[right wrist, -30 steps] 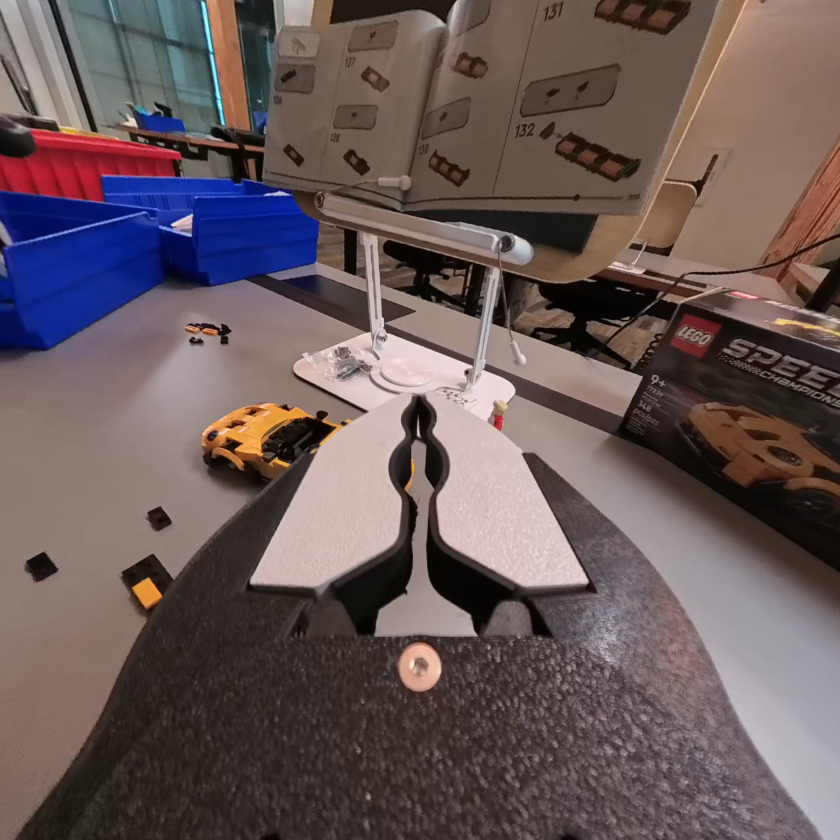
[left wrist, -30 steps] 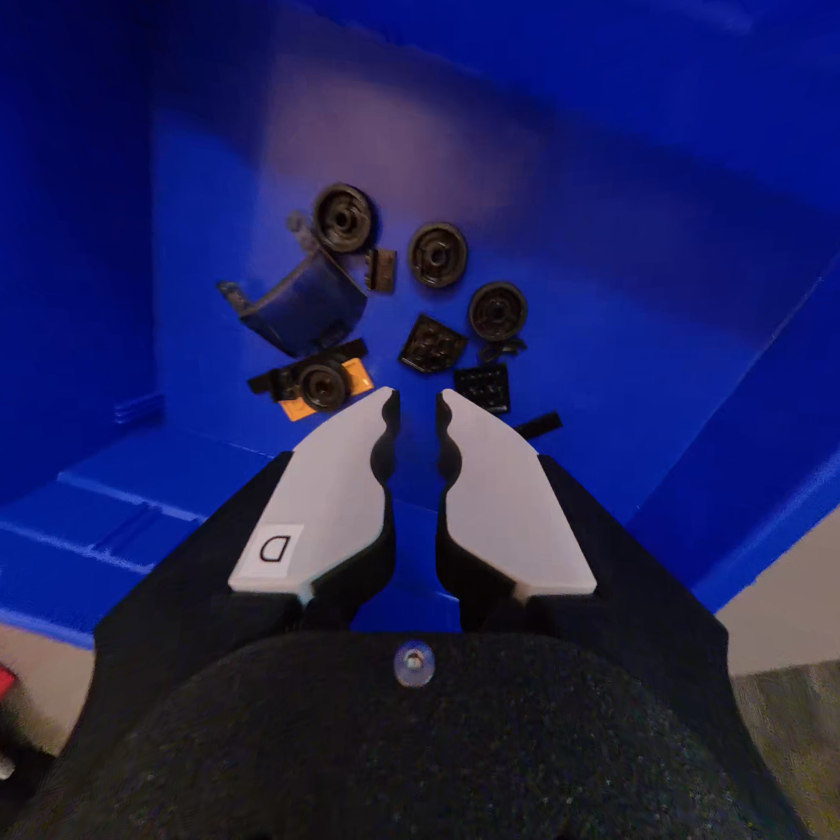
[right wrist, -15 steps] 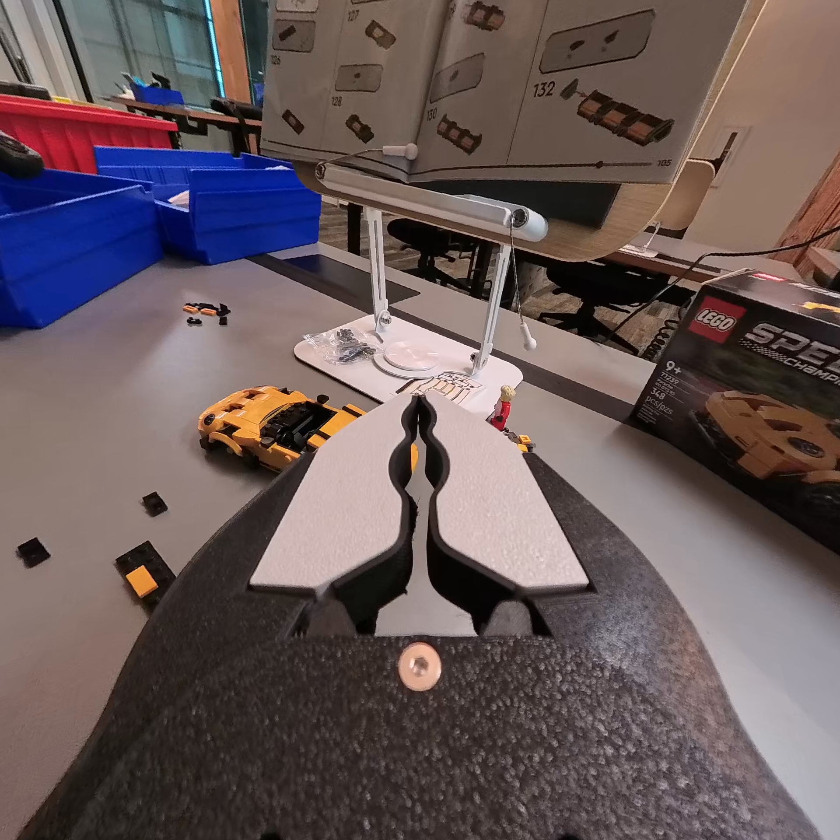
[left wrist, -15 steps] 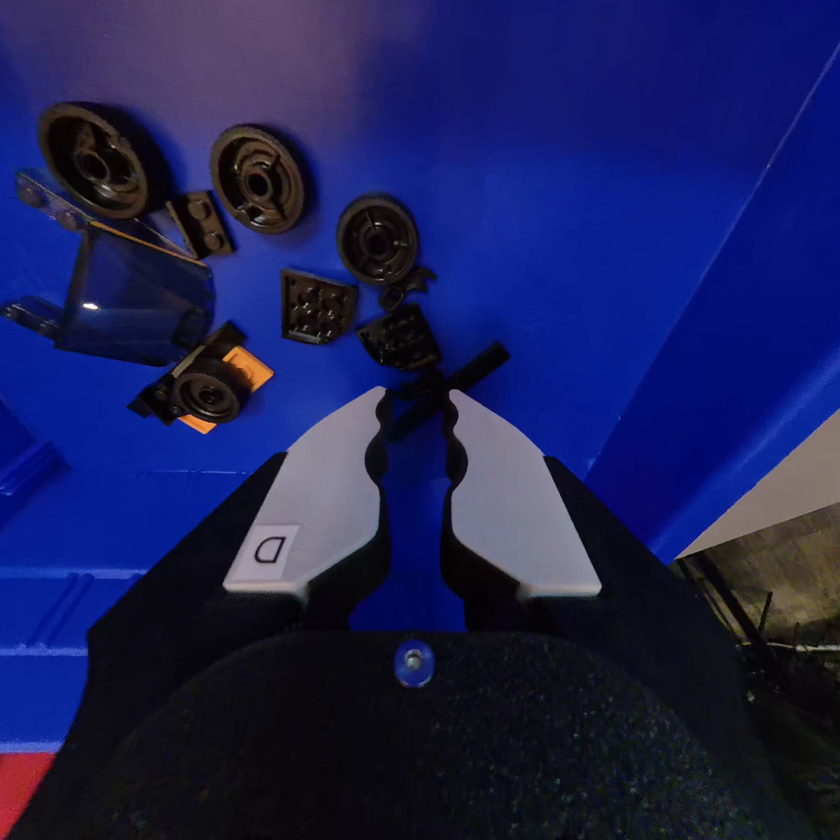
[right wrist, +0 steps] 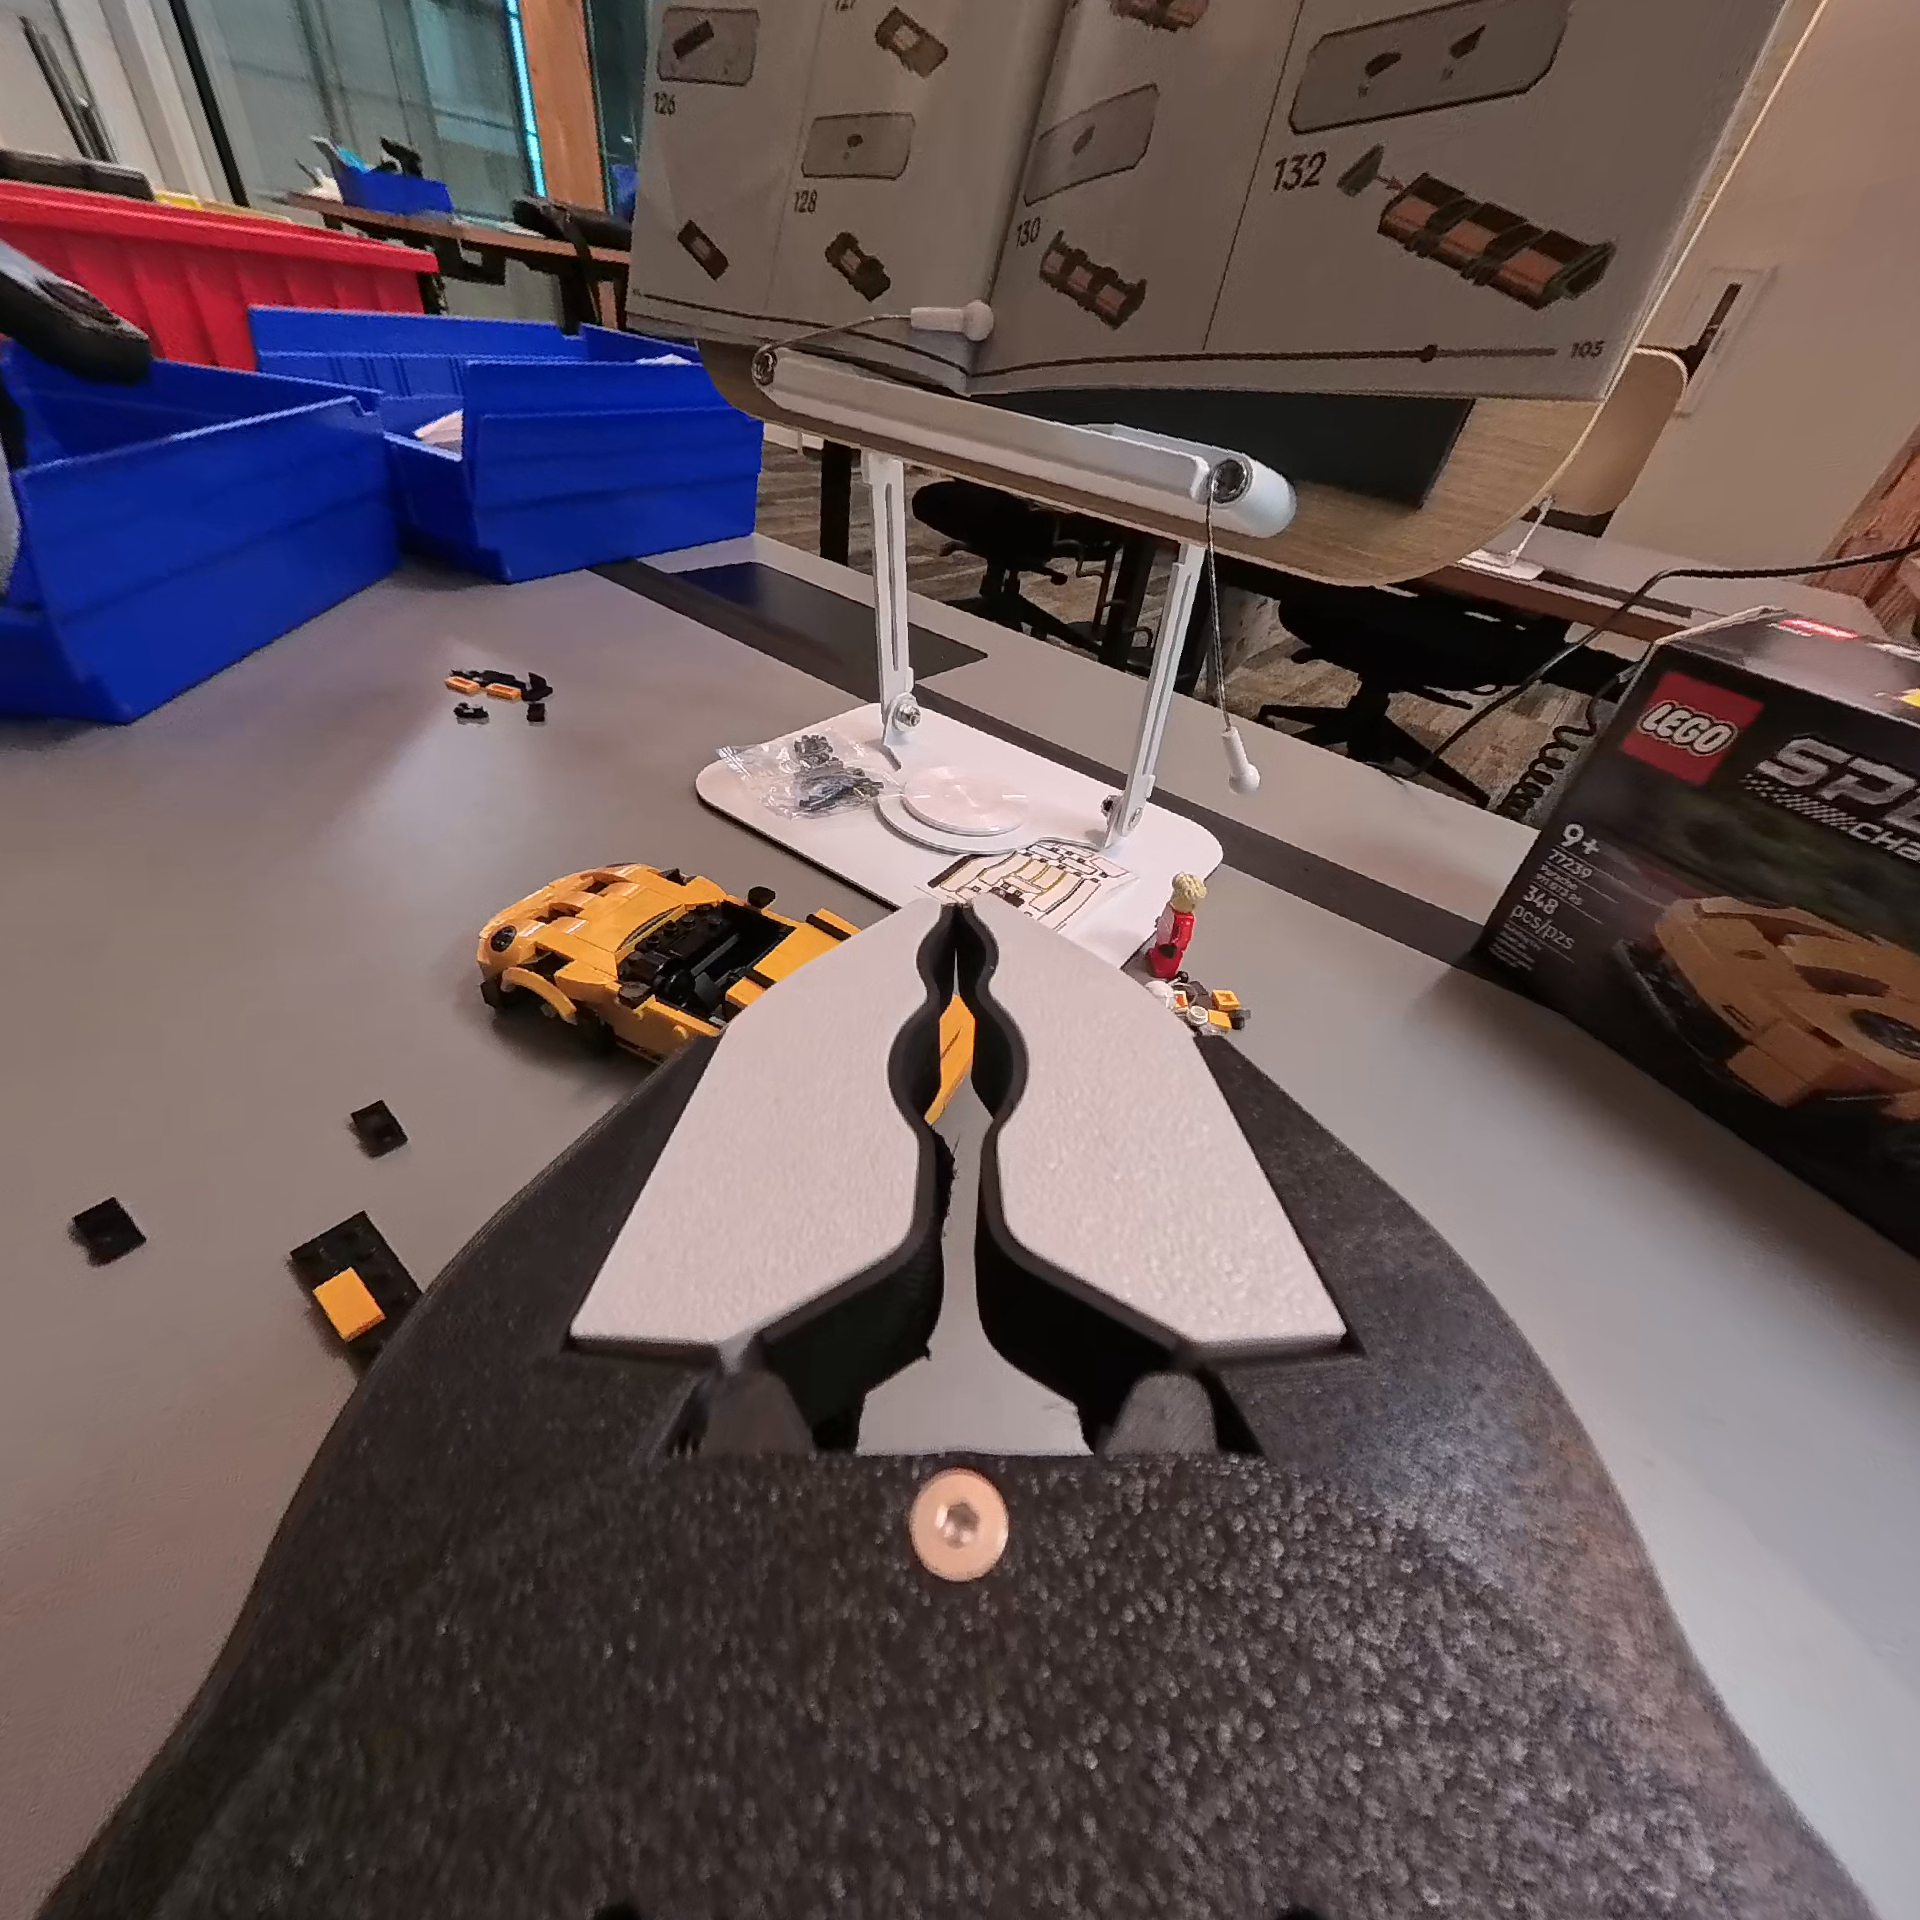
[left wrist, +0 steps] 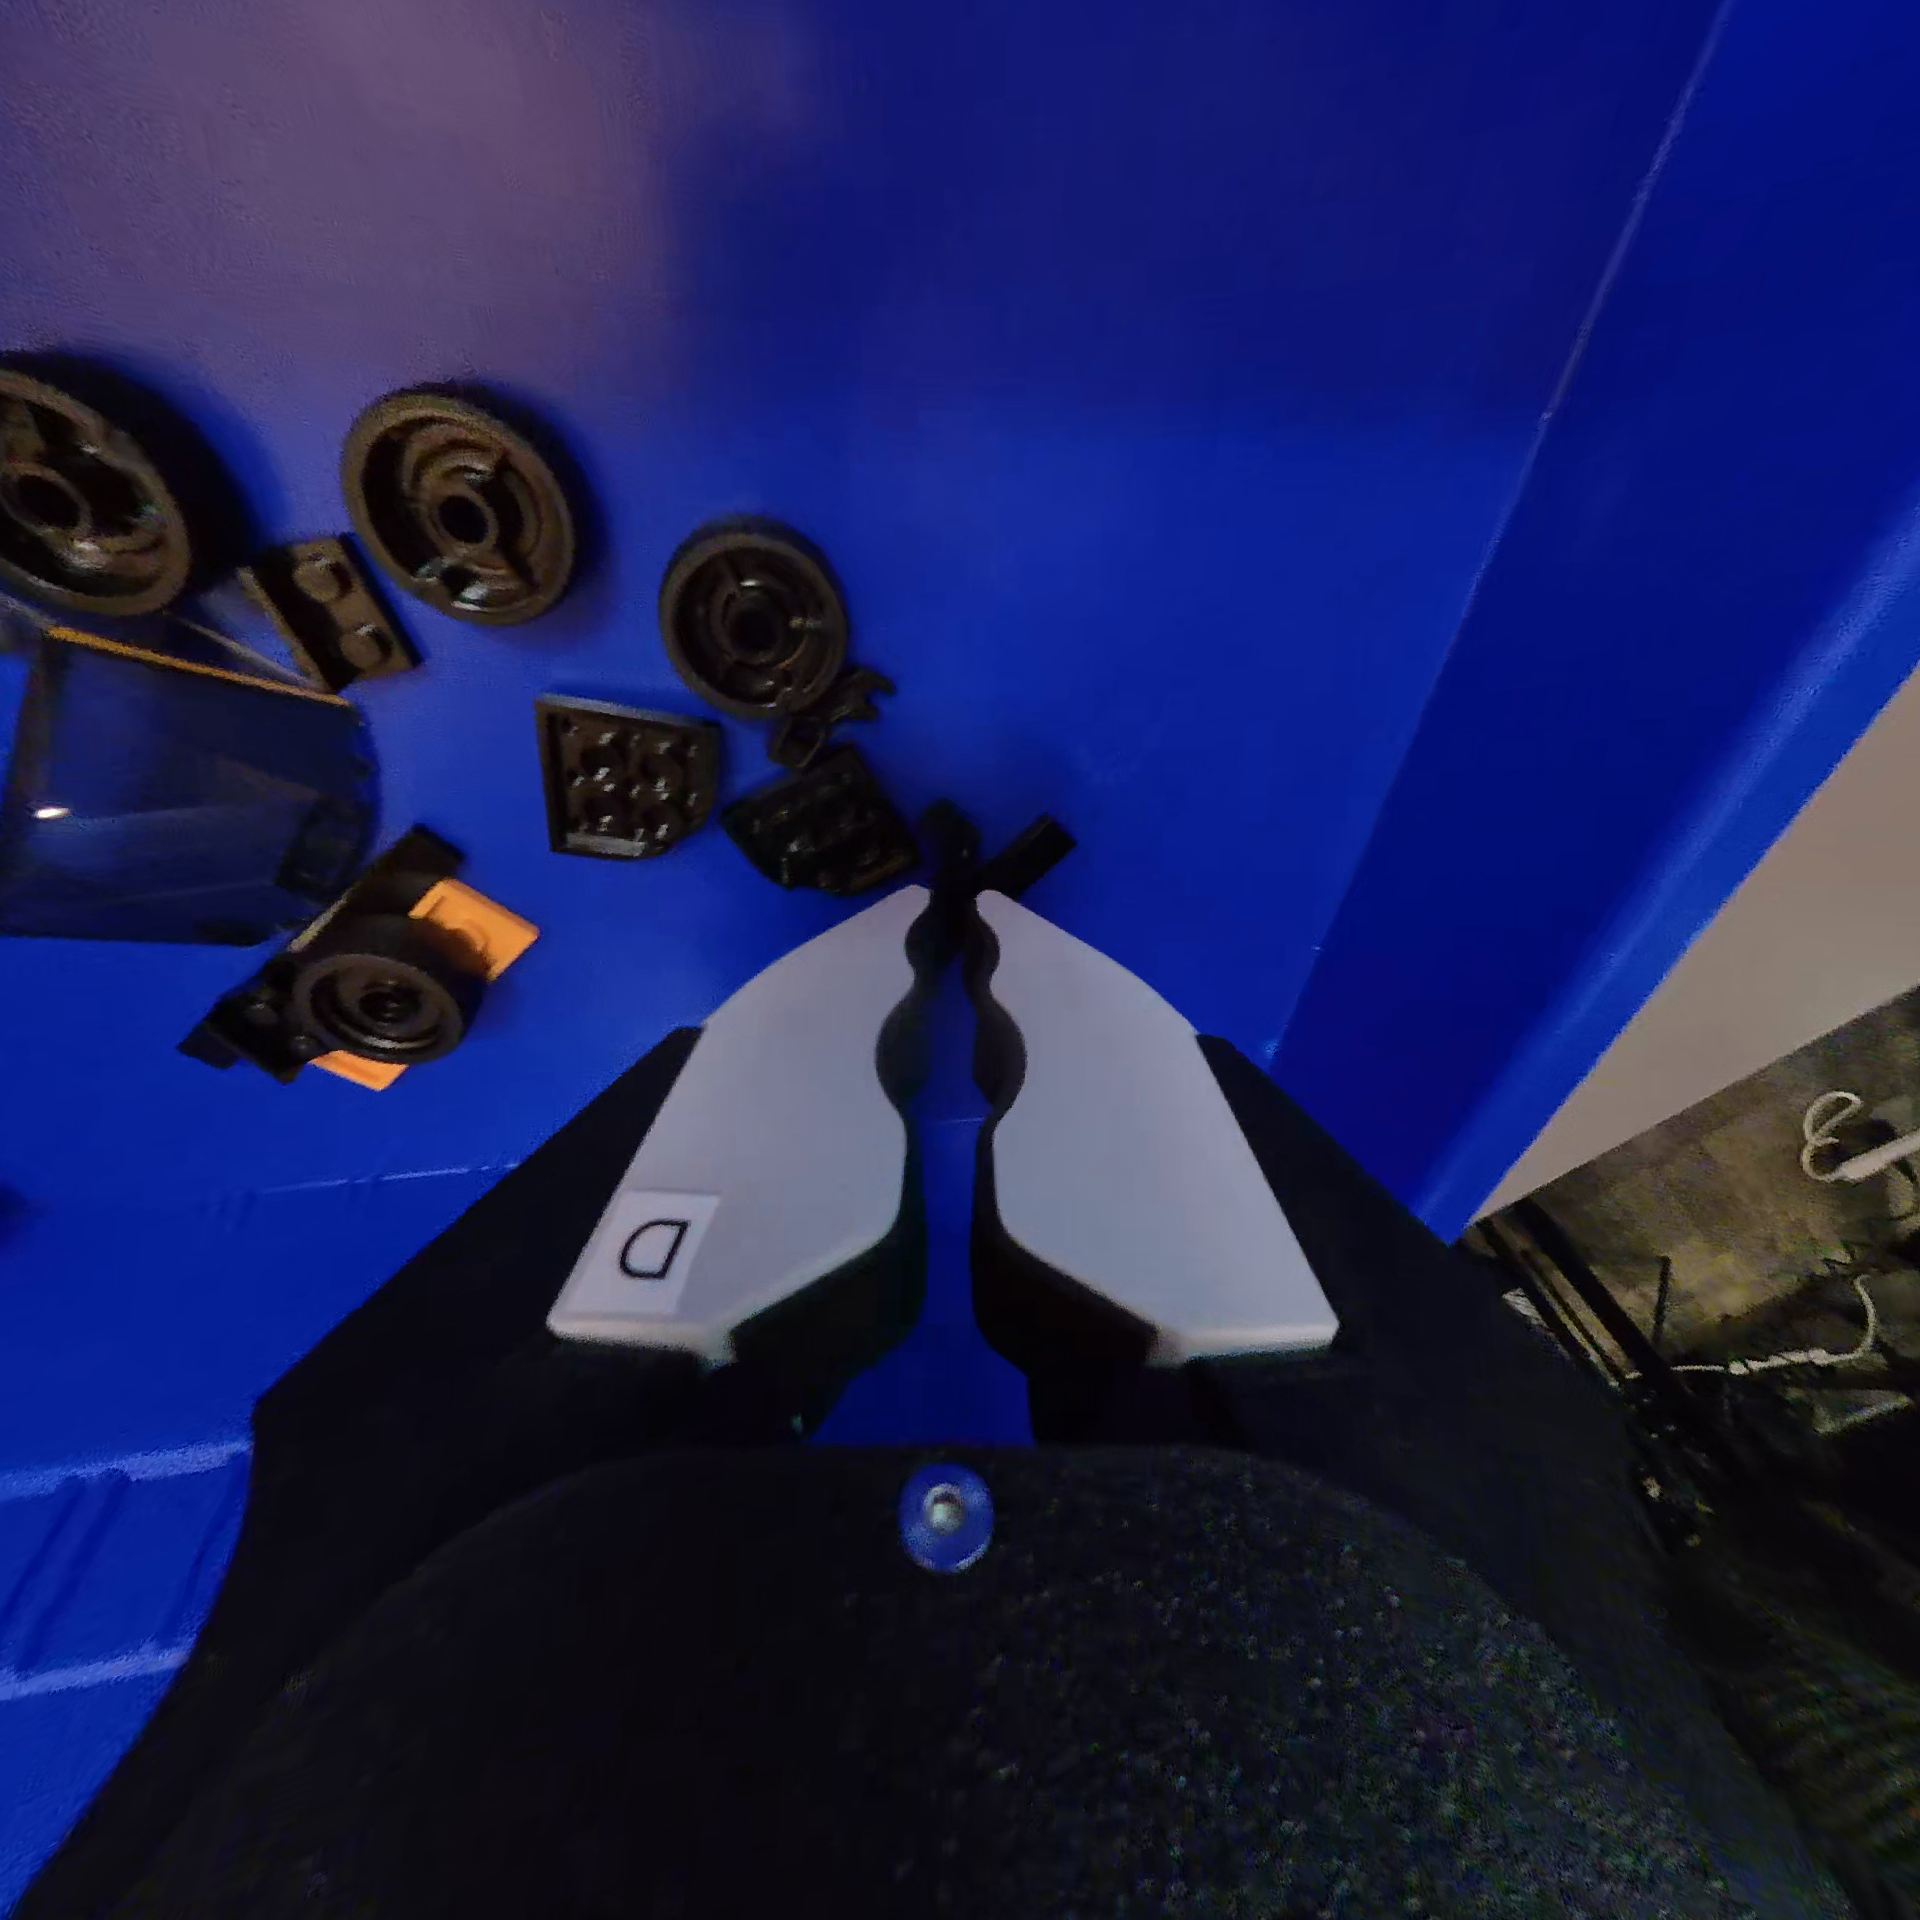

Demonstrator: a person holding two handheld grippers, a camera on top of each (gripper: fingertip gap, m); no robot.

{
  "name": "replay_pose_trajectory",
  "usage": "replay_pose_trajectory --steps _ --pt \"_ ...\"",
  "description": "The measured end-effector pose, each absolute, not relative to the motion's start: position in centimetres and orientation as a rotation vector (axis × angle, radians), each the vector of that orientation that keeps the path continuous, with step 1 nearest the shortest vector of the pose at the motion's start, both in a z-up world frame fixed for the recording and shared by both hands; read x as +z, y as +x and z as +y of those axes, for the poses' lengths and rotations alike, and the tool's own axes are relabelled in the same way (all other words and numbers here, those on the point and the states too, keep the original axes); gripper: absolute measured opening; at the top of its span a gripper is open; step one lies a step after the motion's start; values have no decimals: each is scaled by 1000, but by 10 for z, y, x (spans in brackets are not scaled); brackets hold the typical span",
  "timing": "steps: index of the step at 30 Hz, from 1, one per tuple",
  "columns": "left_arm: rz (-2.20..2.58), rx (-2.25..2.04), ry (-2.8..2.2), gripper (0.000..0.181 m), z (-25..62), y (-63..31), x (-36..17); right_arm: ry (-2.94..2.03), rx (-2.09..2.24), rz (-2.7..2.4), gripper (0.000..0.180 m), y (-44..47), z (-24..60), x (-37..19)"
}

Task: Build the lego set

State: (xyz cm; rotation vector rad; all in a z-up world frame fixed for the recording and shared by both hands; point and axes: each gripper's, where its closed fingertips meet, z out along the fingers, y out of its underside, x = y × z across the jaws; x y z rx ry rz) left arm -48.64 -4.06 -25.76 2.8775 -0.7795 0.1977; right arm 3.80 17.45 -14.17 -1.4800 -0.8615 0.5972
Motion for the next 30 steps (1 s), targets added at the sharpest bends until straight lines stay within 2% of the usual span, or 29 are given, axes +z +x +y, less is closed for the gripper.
replay_pose_trajectory --steps 10,14,17,25,30 --pt "-862 278 2921 1 -40 -457 -250 -1472 599 -864 0 38 173 -140" --pt "-943 462 3015 1 -28 -430 -236 -1469 602 -867 0 38 173 -139" --pt "-994 513 3065 10 -22 -419 -227 -1469 602 -871 0 37 172 -140" --pt "-1020 381 3153 11 -13 -428 -223 -1472 599 -876 0 37 172 -141" --pt "-1022 152 3459 6 26 -434 -189 -1476 598 -872 0 37 173 -142"
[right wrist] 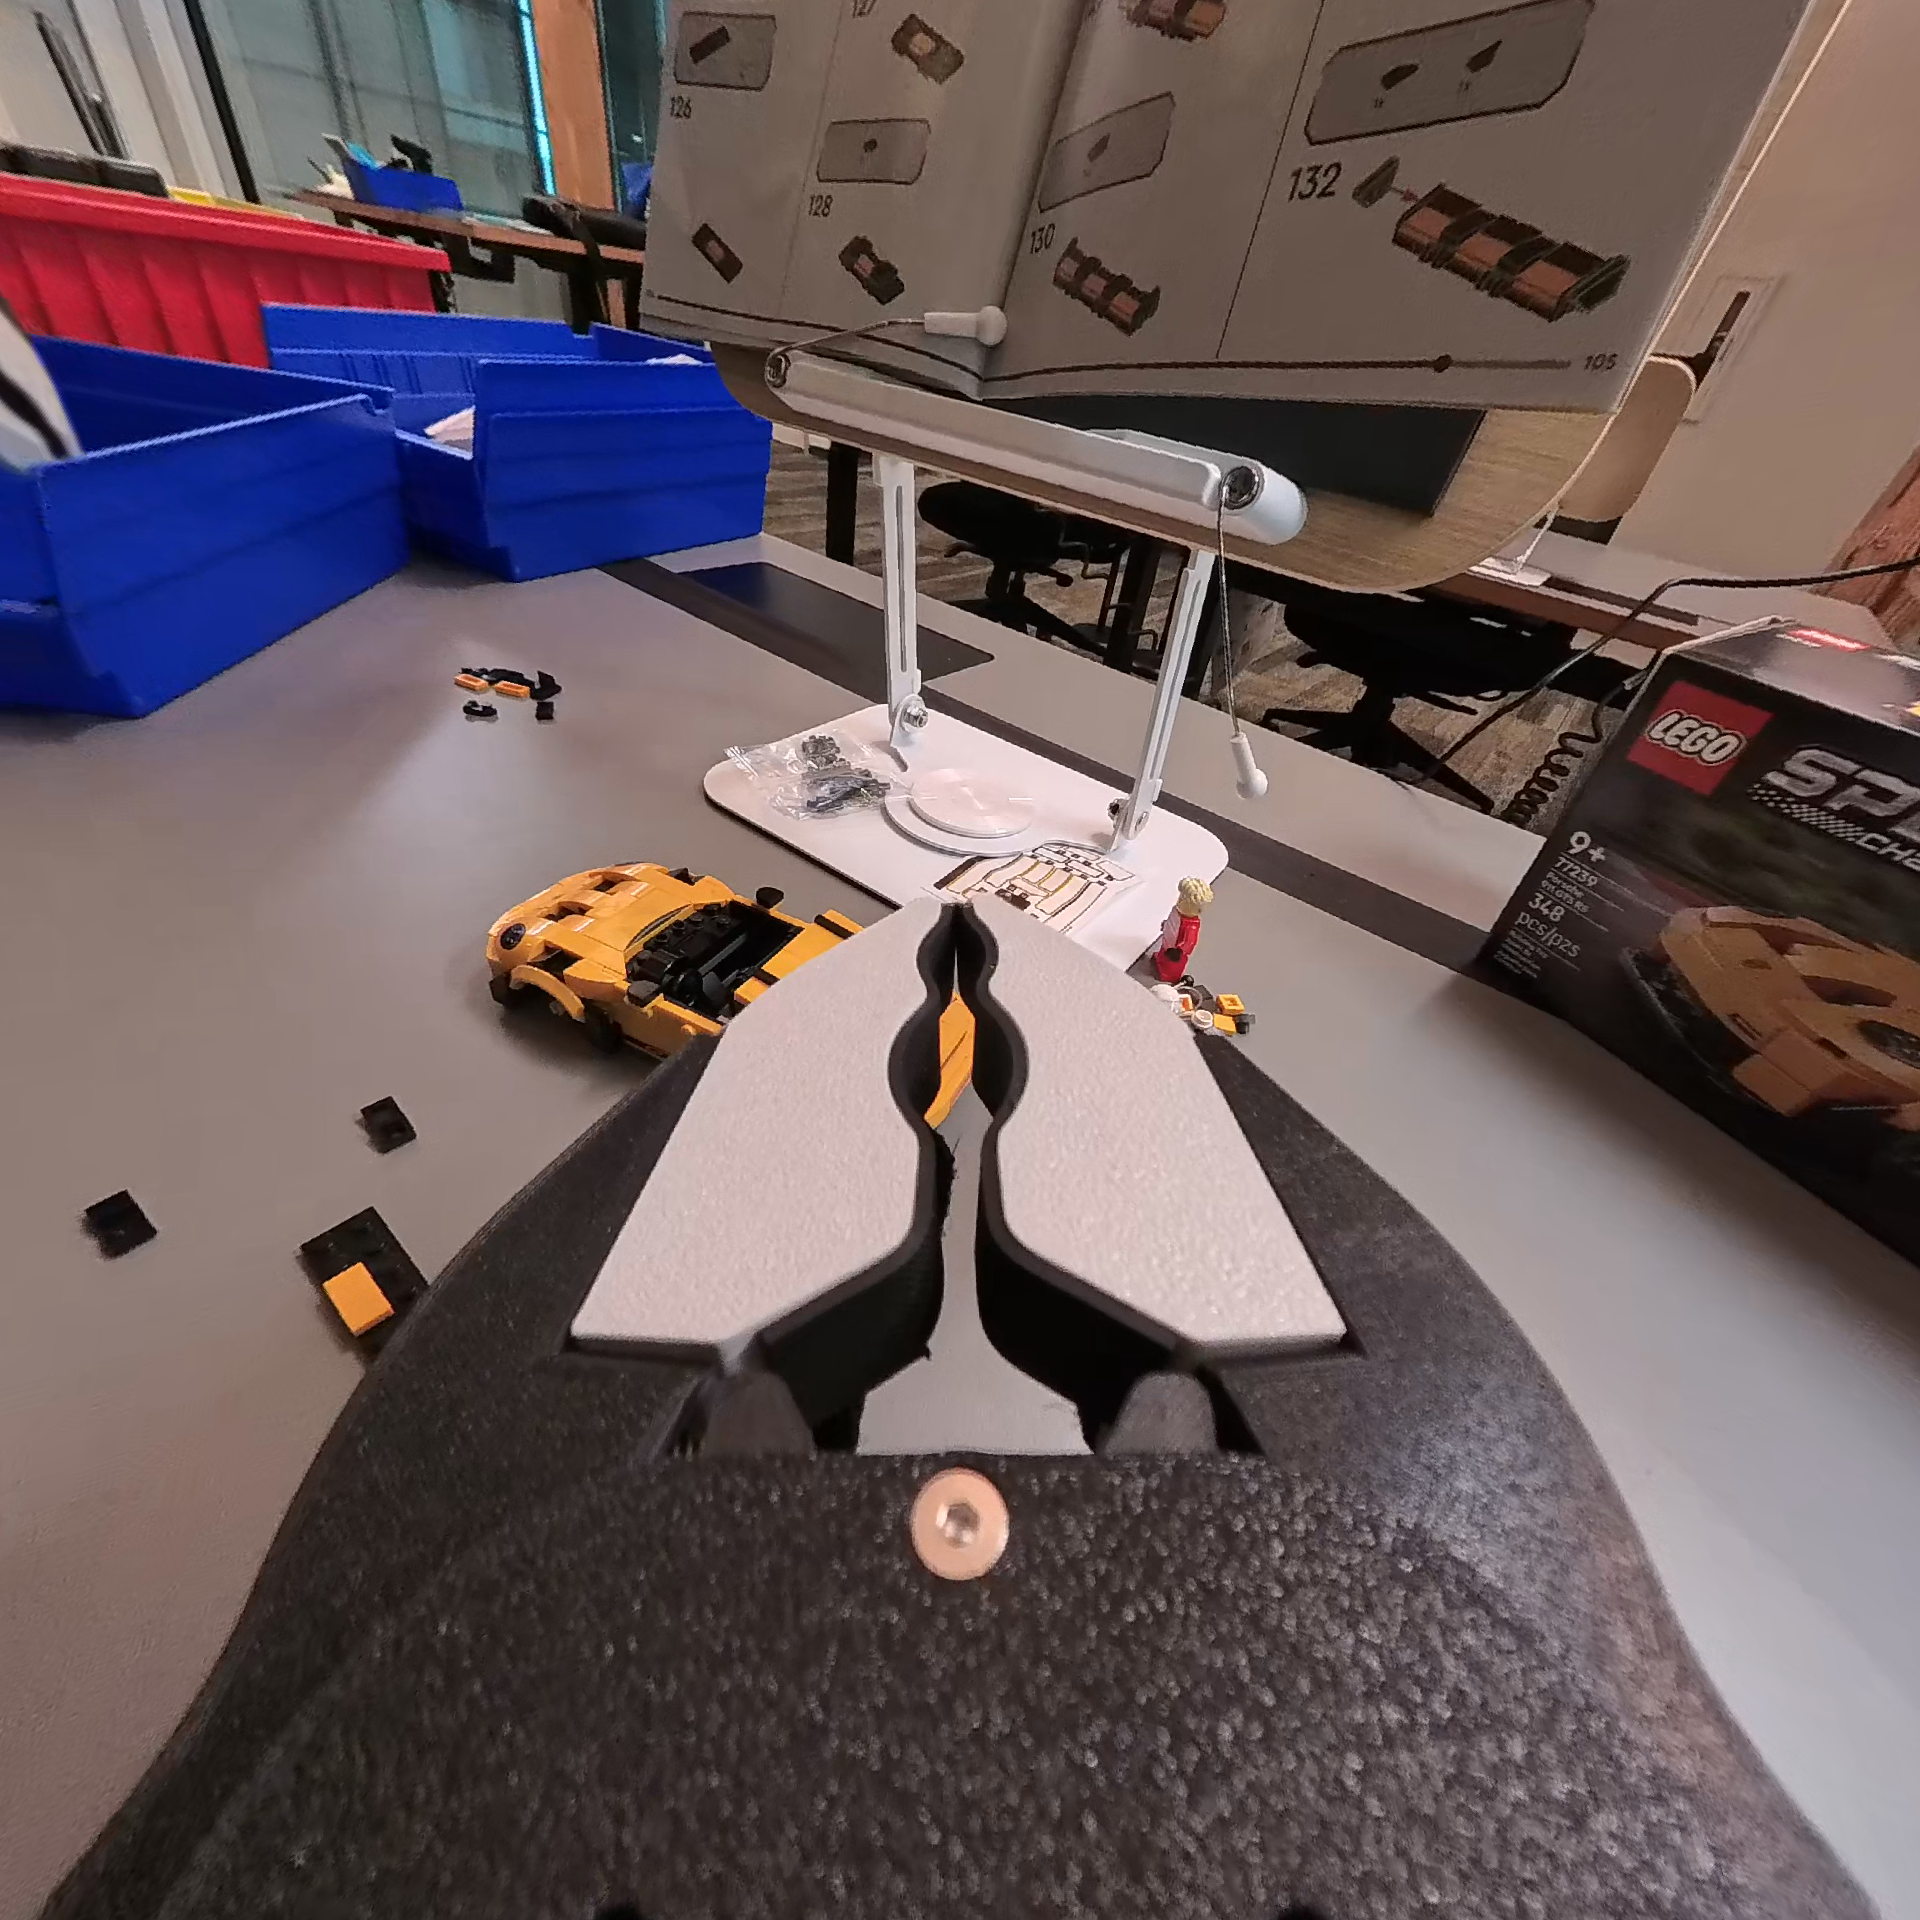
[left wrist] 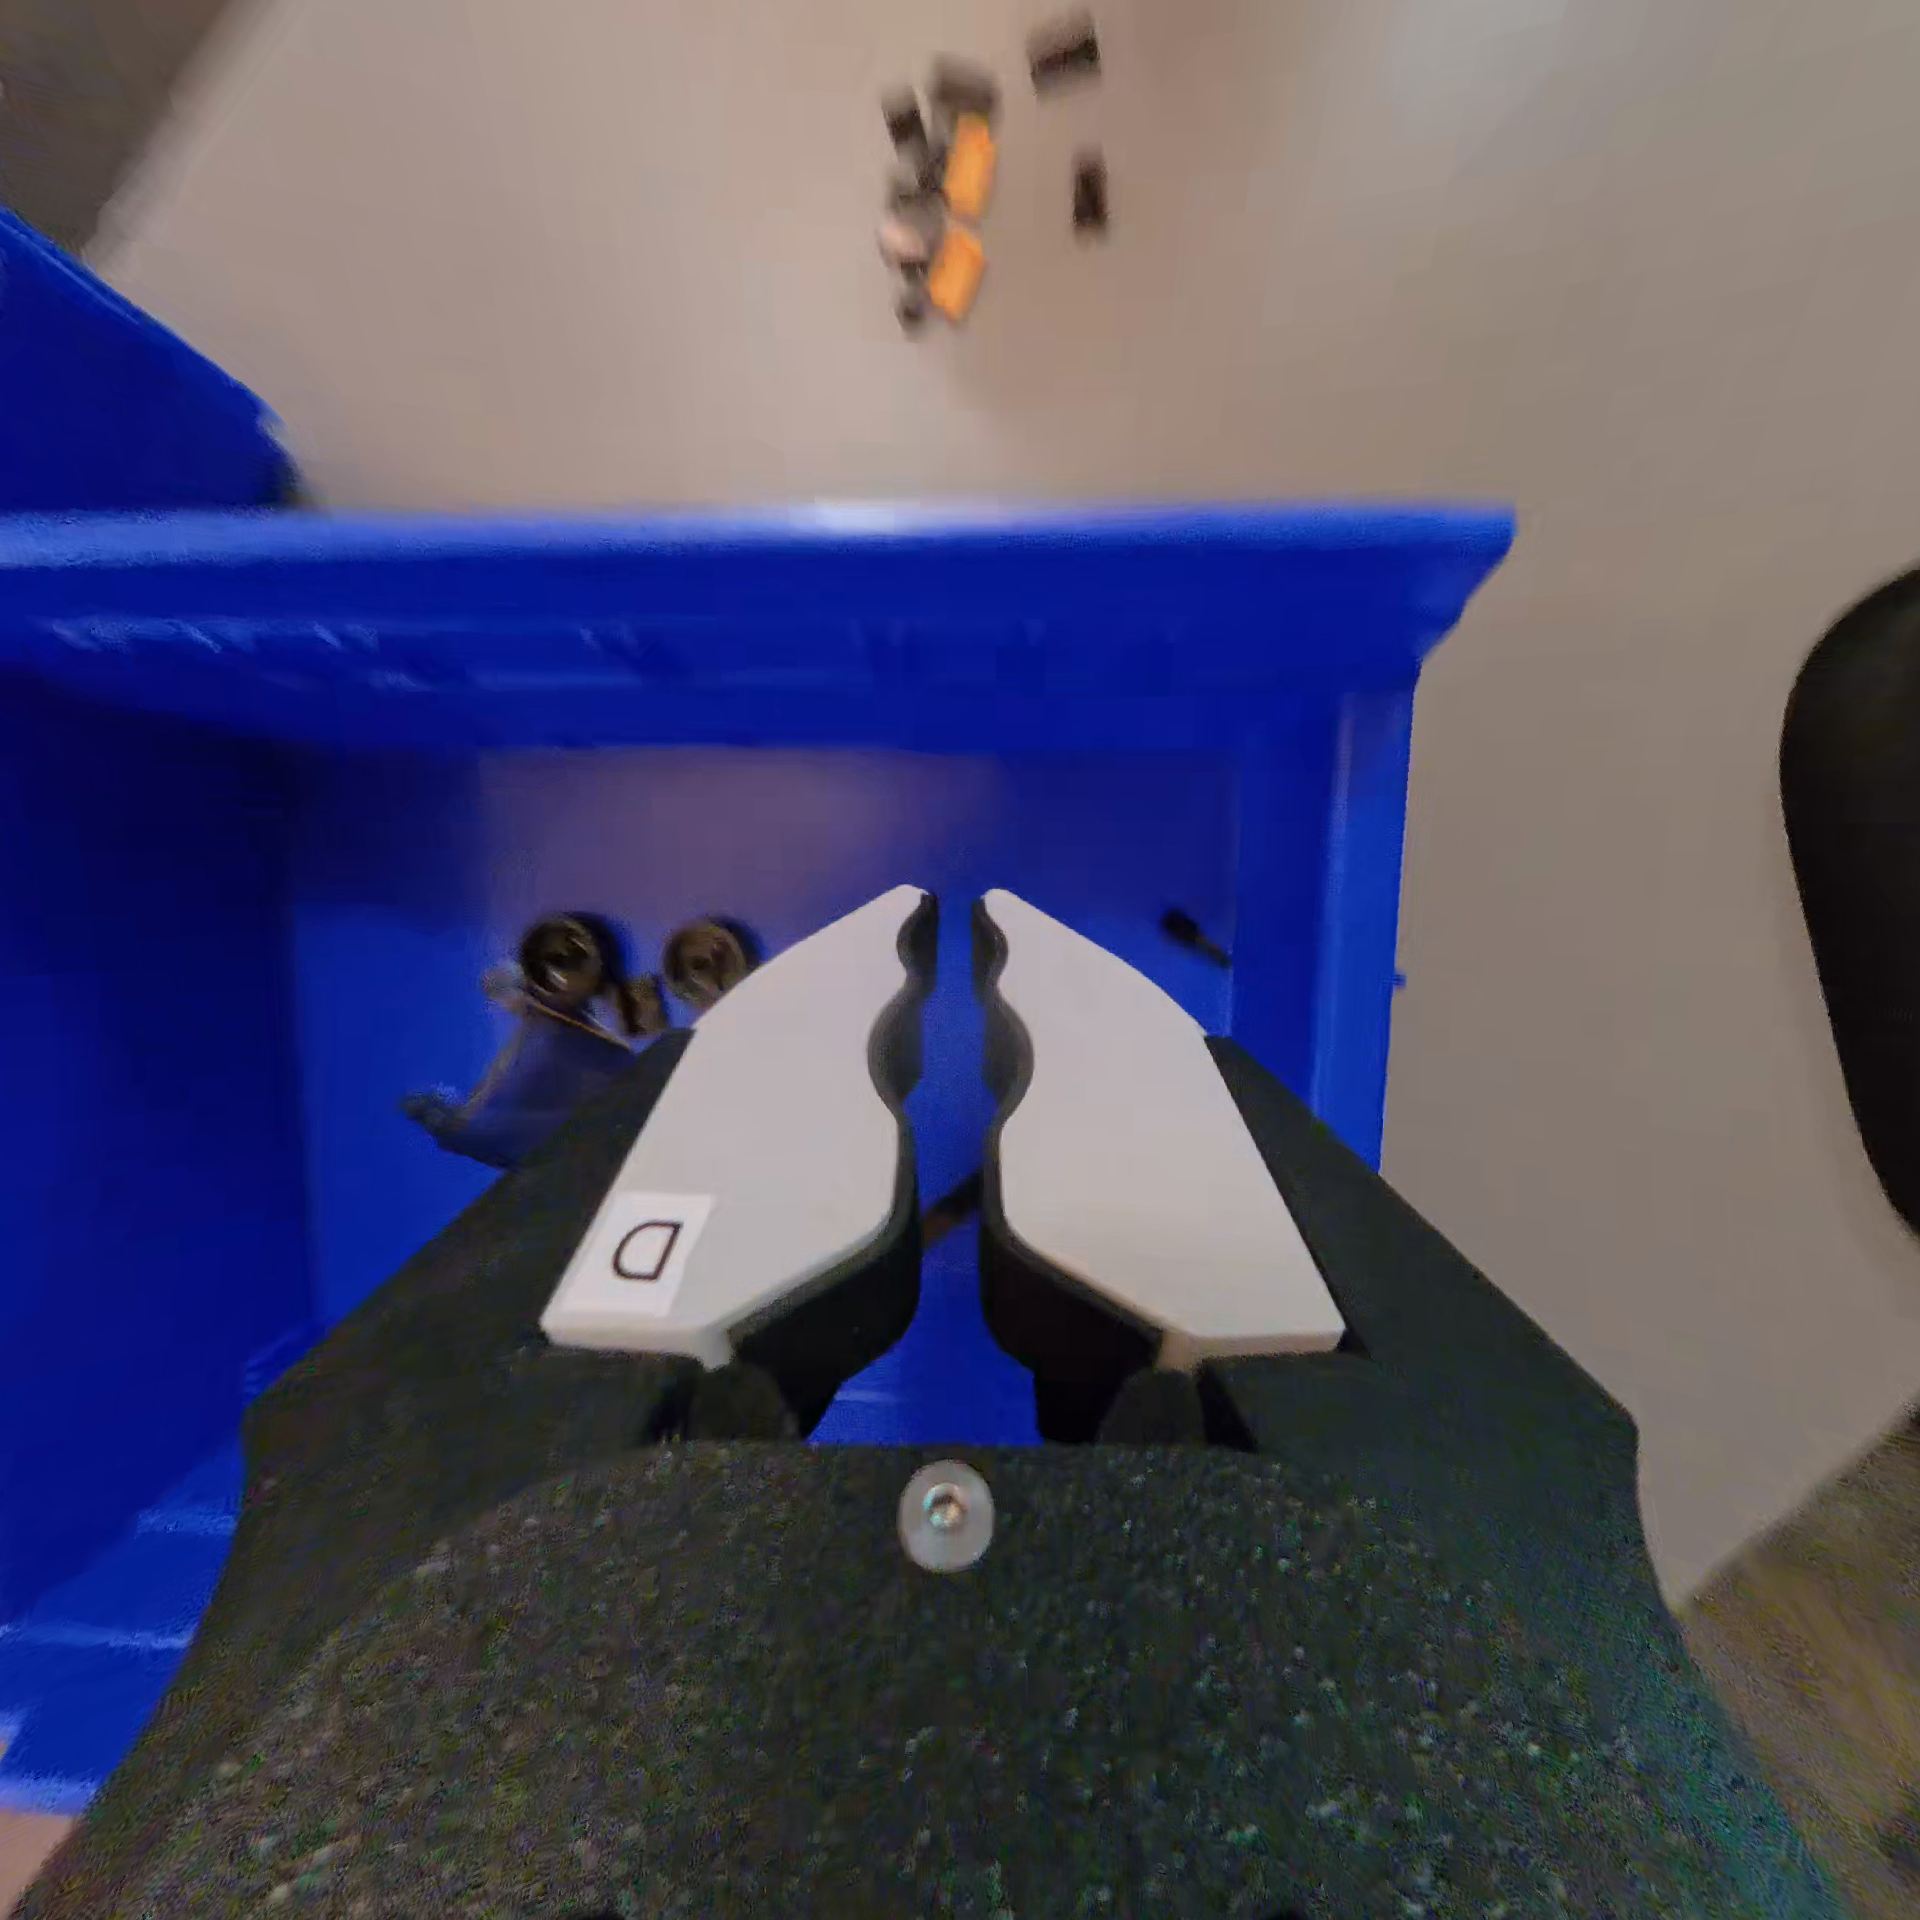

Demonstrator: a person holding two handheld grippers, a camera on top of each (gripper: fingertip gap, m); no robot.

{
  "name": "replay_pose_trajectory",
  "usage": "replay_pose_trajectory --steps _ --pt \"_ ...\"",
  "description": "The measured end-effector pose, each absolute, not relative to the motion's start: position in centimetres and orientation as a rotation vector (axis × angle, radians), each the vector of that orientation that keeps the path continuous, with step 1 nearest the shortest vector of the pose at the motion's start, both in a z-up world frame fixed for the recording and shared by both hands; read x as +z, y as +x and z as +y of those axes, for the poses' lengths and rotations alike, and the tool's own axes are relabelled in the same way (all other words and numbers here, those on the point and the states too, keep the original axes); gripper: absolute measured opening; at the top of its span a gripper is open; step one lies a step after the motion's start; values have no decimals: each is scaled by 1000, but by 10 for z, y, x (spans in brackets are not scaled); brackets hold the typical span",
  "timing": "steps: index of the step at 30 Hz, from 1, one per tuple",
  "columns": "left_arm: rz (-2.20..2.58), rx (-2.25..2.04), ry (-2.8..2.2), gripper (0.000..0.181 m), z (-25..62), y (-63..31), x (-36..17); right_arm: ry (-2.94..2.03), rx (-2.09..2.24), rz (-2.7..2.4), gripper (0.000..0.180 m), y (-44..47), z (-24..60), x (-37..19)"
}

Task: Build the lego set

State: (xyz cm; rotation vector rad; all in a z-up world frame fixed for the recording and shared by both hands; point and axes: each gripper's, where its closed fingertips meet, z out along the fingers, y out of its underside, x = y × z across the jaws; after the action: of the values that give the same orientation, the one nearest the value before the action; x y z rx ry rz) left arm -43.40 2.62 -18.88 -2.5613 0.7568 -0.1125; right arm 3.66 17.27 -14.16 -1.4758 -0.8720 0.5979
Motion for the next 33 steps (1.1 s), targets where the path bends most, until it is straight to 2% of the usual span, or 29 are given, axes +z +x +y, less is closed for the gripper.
replay_pose_trajectory --steps 6,10,17,22,27,33 --pt "685 60 -2306 1 68 -410 -140 -1481 597 -879 0 35 173 -144" --pt "739 51 -2280 0 95 -383 -133 -1483 600 -880 0 34 173 -145" --pt "1006 120 -2414 0 151 -358 -178 -1472 593 -873 0 38 173 -141" --pt "1161 83 -2650 7 153 -371 -229 -1477 605 -866 0 40 175 -142" --pt "1310 57 -2709 15 151 -371 -245 -1484 623 -863 0 40 176 -143" --pt "1367 40 -2825 14 145 -379 -260 -1489 625 -859 0 42 178 -143"
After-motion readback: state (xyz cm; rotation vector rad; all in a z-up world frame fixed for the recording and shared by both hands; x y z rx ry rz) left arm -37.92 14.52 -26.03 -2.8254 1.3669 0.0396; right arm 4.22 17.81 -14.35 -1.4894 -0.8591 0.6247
